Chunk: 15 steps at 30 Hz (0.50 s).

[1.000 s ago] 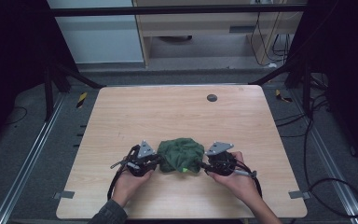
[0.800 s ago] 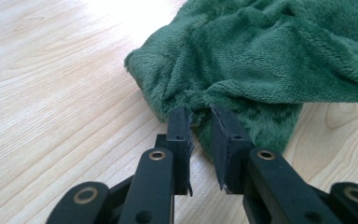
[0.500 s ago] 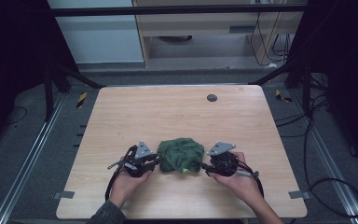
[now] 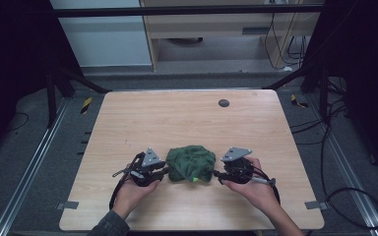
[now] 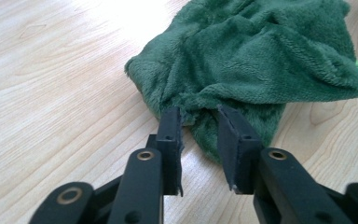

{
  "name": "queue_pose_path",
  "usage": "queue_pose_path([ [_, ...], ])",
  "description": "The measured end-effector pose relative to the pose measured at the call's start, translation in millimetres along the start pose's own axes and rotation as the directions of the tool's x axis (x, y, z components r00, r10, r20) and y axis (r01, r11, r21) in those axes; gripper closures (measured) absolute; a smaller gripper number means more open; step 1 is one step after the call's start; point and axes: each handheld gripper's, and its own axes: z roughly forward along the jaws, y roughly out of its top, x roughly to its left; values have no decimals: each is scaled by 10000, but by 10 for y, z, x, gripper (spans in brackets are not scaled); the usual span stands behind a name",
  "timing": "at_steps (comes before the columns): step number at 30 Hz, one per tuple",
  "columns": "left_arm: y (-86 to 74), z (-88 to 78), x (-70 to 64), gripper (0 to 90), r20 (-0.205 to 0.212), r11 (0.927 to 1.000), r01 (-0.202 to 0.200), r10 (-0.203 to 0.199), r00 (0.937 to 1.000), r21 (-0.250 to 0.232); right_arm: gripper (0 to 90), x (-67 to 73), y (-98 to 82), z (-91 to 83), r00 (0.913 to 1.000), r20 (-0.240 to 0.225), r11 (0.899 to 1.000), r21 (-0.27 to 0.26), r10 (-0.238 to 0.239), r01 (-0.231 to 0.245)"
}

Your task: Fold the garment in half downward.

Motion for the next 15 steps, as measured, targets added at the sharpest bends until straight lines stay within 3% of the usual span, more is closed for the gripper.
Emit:
queue_pose_path([
  [8,10,-35,-2,545,-86,9998,84,-85,9999,-160,333,-17,-89,-46,10000,-8,9999,-128,12,-12],
  [15,50,-56,-3,356,-106,9997,231,-230,9997,97,215,-79,-150,-79,9998,-59,9997,-157,165,-166],
])
